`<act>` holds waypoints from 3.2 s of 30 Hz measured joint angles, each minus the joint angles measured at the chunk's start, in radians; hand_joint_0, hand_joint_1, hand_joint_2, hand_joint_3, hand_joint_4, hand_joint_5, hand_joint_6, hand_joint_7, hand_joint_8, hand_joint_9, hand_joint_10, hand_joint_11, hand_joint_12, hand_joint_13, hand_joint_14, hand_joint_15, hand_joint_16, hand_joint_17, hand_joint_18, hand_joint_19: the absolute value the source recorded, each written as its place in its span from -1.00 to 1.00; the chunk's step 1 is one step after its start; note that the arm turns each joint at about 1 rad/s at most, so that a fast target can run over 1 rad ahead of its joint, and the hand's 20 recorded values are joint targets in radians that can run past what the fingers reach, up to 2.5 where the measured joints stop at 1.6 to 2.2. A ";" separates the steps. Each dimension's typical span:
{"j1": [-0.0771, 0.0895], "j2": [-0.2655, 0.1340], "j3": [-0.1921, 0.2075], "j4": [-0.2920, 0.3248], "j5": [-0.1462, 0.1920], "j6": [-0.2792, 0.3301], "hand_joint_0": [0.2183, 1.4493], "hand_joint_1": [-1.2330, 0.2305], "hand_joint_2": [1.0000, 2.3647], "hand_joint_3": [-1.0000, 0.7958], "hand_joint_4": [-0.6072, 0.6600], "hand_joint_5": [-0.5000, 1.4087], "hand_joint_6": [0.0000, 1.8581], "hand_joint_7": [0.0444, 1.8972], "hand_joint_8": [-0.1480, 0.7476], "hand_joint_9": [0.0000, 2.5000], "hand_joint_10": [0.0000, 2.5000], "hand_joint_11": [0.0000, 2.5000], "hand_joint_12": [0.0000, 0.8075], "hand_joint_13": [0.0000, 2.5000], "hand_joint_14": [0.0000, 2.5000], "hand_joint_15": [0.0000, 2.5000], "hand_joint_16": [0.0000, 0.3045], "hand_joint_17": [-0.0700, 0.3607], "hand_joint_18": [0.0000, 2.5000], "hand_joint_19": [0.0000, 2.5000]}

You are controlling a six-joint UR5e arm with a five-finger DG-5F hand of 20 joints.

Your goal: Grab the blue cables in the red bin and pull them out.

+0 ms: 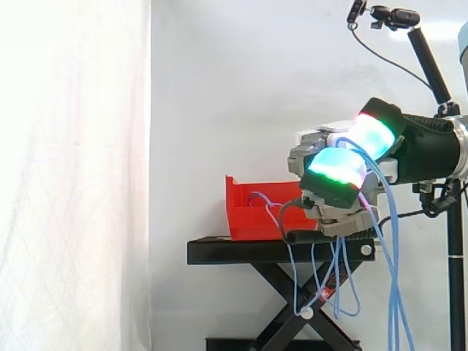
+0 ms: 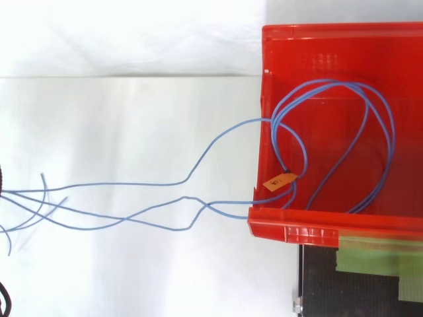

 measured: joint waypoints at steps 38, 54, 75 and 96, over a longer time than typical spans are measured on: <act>0.002 0.000 0.052 -0.009 -0.085 -0.116 -0.04 -0.58 -1.00 -1.00 0.12 0.58 -0.99 -0.12 -0.25 0.02 -0.77 0.38 -0.26 -0.32 1.00 -0.03 -0.74 -0.26 -0.02 0.41; 0.002 0.000 0.080 -0.004 -0.146 -0.289 0.05 -0.60 -1.00 -1.00 0.06 0.64 -1.00 -0.02 -0.27 0.04 -0.80 0.39 -0.27 -0.31 1.00 -0.02 -0.76 -0.30 -0.03 0.41; -0.013 0.000 0.099 0.398 -0.137 -0.083 0.08 -0.60 -1.00 -1.00 0.06 0.65 -1.00 0.00 -0.27 0.04 -0.80 0.40 -0.28 -0.31 1.00 -0.03 -0.76 -0.30 -0.02 0.41; -0.025 0.000 0.099 0.650 -0.171 -0.056 0.09 -0.60 -1.00 -1.00 0.05 0.65 -1.00 0.00 -0.28 0.04 -0.81 0.40 -0.28 -0.31 1.00 -0.02 -0.76 -0.30 -0.02 0.41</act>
